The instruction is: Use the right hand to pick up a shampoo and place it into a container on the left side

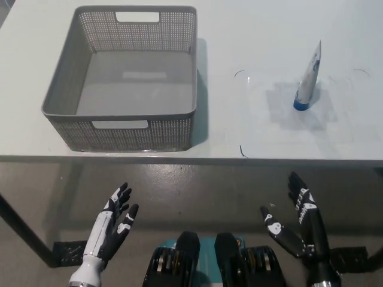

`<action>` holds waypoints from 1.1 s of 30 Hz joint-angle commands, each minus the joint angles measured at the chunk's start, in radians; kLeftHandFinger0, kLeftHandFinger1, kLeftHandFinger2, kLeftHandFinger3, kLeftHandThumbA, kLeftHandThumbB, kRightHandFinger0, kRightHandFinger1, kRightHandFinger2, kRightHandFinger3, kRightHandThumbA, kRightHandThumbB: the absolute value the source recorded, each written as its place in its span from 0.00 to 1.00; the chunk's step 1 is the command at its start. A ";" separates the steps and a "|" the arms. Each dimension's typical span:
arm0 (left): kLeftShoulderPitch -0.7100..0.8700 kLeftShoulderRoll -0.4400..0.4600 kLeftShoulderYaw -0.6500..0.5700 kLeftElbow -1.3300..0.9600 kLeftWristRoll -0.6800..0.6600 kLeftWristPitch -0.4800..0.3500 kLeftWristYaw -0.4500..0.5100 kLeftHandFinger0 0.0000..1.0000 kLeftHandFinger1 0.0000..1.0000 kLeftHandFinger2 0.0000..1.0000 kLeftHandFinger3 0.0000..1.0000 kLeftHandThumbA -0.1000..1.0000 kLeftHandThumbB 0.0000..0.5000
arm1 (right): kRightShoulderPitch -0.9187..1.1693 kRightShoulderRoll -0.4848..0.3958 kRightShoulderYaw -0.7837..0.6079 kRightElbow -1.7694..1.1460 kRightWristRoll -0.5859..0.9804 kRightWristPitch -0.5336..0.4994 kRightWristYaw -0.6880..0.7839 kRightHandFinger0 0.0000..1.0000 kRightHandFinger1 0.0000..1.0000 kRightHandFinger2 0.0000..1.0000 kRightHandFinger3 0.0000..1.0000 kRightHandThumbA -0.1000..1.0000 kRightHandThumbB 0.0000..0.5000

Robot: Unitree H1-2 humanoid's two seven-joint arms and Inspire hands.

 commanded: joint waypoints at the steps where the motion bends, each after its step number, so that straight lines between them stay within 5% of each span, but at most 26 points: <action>1: -0.023 0.010 0.001 -0.024 0.004 -0.059 0.016 1.00 1.00 1.00 1.00 0.84 0.05 | 0.040 0.018 -0.005 -0.089 -0.057 -0.113 -0.055 1.00 1.00 1.00 1.00 0.74 0.17; 4: -0.023 0.011 0.001 -0.028 0.014 -0.059 0.019 1.00 1.00 1.00 1.00 0.85 0.05 | 0.068 0.029 -0.006 -0.120 -0.079 -0.175 -0.072 1.00 1.00 1.00 1.00 0.71 0.12; 12: -0.027 0.014 0.004 -0.025 0.004 -0.058 0.012 1.00 1.00 1.00 1.00 0.86 0.02 | 0.010 0.011 -0.027 -0.181 -0.128 -0.199 -0.132 1.00 1.00 1.00 1.00 0.79 0.24; 14: -0.028 0.014 0.005 -0.021 -0.005 -0.059 0.007 1.00 1.00 1.00 1.00 0.85 0.00 | -0.025 0.001 -0.042 -0.182 -0.086 -0.199 -0.111 1.00 1.00 1.00 1.00 0.74 0.28; 22: -0.027 0.014 0.010 -0.019 -0.009 -0.059 0.008 1.00 1.00 1.00 1.00 0.82 0.00 | -0.193 -0.053 -0.109 -0.187 -0.027 -0.023 -0.083 1.00 1.00 1.00 1.00 0.77 0.43; 25: -0.029 0.013 0.011 -0.017 -0.015 -0.054 0.002 1.00 1.00 1.00 1.00 0.82 0.00 | -0.275 -0.067 -0.144 -0.151 -0.025 0.023 -0.103 1.00 1.00 1.00 1.00 0.77 0.43; 28: -0.030 0.013 0.011 -0.019 -0.013 -0.058 0.004 1.00 1.00 1.00 1.00 0.81 0.00 | -0.344 -0.099 -0.168 -0.065 -0.021 -0.008 -0.108 1.00 1.00 1.00 1.00 0.80 0.36; 33: -0.026 0.014 0.011 -0.020 -0.013 -0.059 0.007 1.00 1.00 1.00 1.00 0.80 0.00 | -0.425 -0.137 -0.195 0.071 -0.001 -0.058 -0.110 1.00 1.00 1.00 1.00 0.85 0.39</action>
